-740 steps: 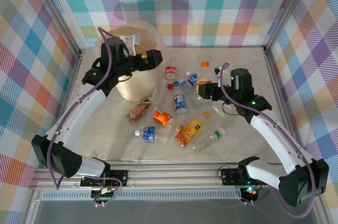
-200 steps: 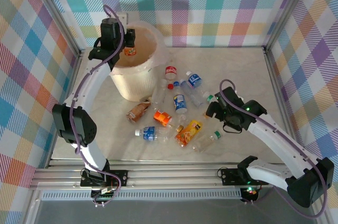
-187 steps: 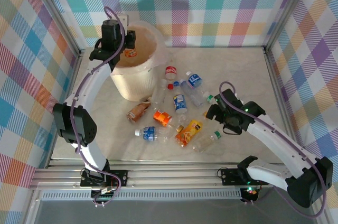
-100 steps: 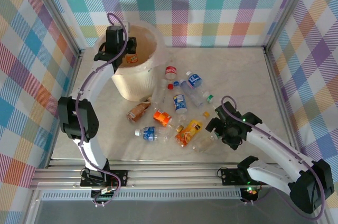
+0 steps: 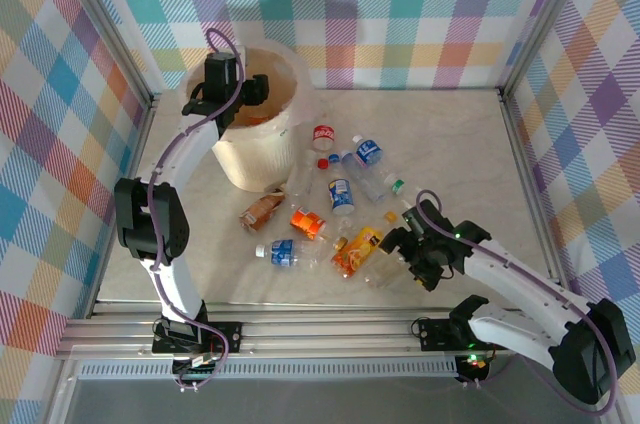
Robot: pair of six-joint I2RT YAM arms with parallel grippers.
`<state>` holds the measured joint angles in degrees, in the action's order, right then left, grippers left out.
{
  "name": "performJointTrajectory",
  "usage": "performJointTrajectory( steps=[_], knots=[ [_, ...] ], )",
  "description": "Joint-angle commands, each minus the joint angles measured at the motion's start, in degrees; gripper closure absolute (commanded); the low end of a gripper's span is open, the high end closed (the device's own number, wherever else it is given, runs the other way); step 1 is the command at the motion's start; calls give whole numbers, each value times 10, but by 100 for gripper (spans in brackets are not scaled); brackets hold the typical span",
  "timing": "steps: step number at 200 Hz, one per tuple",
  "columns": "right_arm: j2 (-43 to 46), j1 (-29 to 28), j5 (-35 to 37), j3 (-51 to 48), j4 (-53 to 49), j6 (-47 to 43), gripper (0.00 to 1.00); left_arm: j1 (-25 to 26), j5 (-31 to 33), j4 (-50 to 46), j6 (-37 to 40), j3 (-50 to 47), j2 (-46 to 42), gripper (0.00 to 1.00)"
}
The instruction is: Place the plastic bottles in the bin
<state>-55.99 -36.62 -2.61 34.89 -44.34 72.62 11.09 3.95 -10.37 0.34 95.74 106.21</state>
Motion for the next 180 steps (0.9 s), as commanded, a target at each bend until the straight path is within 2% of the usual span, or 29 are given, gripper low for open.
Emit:
performJointTrajectory(
  steps=[1,55,130,180],
  knots=[
    [-9,-9,-15,-2,11,16,0,-8,2,-4,-3,-8,-39,22],
    [-29,-20,-28,-11,26,16,0,-8,-28,-50,-38,-3,-98,0],
    [-43,-21,-24,-29,60,15,0,-8,-76,-110,-119,-29,-180,0],
    [-65,-20,-19,-43,93,15,1,-7,-99,-94,-163,-98,-248,0]
  ],
)
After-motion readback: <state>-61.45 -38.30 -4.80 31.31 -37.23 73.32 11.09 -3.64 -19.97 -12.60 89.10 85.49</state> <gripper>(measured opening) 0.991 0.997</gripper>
